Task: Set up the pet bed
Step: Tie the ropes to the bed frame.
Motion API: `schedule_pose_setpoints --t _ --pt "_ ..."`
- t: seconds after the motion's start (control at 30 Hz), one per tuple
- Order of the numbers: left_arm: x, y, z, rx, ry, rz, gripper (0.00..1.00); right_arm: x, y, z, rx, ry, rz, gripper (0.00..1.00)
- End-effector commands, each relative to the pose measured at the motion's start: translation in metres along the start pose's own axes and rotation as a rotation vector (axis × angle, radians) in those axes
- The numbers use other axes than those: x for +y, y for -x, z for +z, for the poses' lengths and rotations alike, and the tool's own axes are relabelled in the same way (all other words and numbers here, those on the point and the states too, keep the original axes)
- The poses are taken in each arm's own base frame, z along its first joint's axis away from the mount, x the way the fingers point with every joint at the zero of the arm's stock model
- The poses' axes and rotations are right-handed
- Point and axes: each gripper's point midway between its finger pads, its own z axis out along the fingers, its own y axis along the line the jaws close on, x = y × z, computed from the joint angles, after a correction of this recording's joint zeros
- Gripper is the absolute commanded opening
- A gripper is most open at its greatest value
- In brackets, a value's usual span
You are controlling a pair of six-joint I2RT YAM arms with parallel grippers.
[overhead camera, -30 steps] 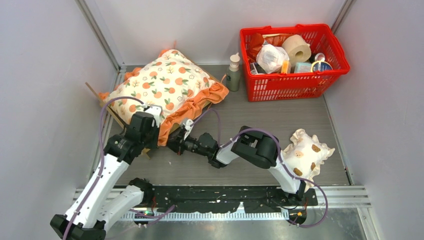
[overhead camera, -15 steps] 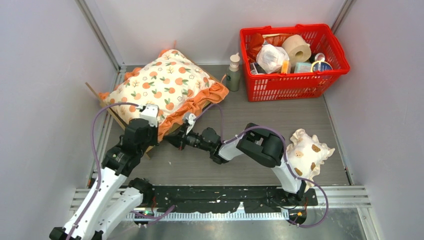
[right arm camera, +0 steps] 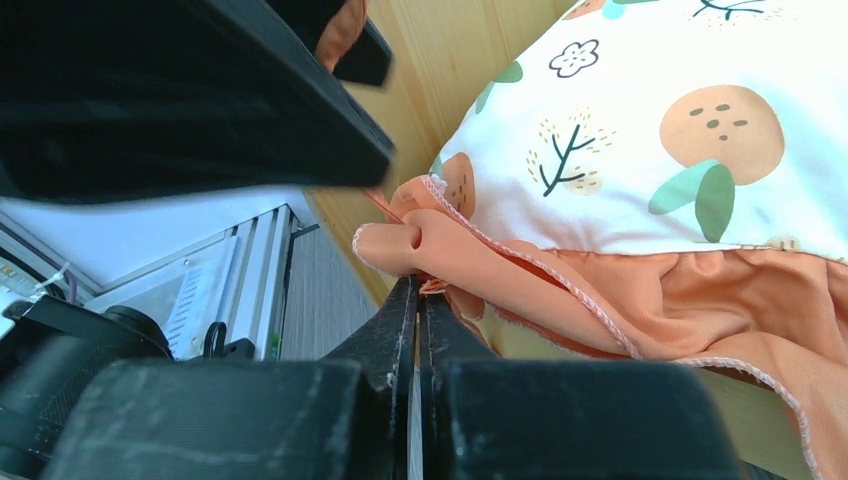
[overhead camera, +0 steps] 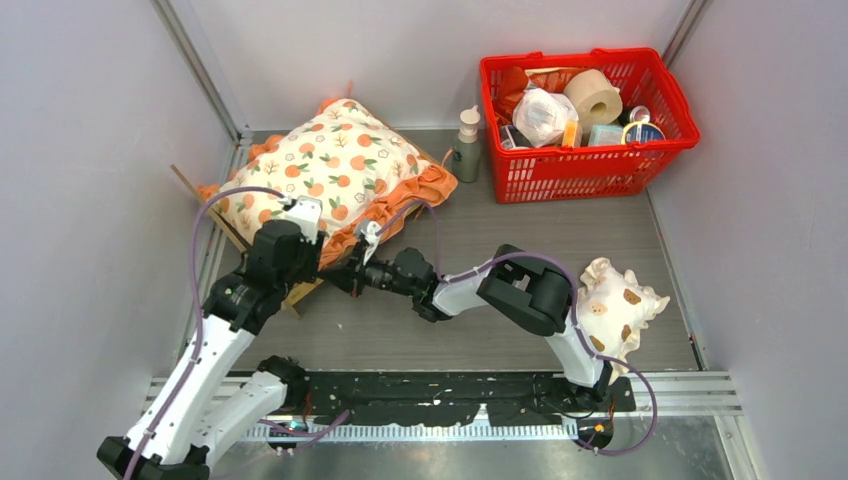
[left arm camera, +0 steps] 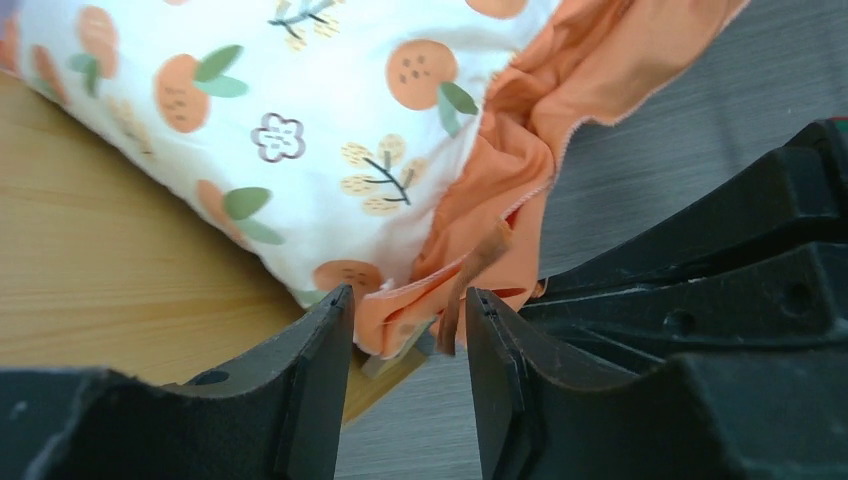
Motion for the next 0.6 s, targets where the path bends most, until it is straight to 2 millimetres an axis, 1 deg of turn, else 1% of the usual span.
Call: schedule_pose_setpoints --t 0.0,0.07,0.1,0.13,0.2,0.3,0.33,0.4,0.5,0.57 --pt "0.027 0.037 -0.043 -0.114 0.072 -0.005 0.49 0.008 0.016 0.009 -0.034 0.02 0.003 0.05" --pt "0.025 0.051 -0.059 -0.169 0.025 -0.003 0.51 0.007 0.017 0.009 -0.036 0.017 0.007 0.05" --pt "0.019 0.055 -0.066 -0.189 -0.017 -0.001 0.49 0.008 0.017 0.009 -0.036 0.017 0.008 0.05" --pt "0.012 0.056 -0.072 -0.195 -0.07 0.003 0.47 0.008 0.017 0.009 -0.034 0.018 0.007 0.05" --pt "0.01 0.057 -0.079 -0.201 -0.087 -0.017 0.46 0.007 0.015 0.01 -0.025 0.014 0.006 0.05" --pt "0.014 0.048 -0.077 -0.164 -0.062 -0.043 0.48 0.007 0.013 0.008 -0.026 0.016 0.014 0.05" --pt "0.019 0.045 -0.075 -0.14 -0.023 -0.057 0.48 0.007 0.012 0.008 -0.026 0.018 0.017 0.05" --pt "0.025 0.042 -0.07 -0.079 0.016 -0.047 0.48 0.008 0.012 0.007 -0.029 0.023 0.02 0.05" --pt "0.029 0.046 -0.065 0.02 0.043 -0.103 0.51 0.008 0.009 0.003 -0.027 0.023 0.021 0.05" --pt "0.022 0.052 -0.066 0.098 0.0 -0.18 0.54 0.008 0.008 0.003 -0.025 0.023 0.018 0.05"
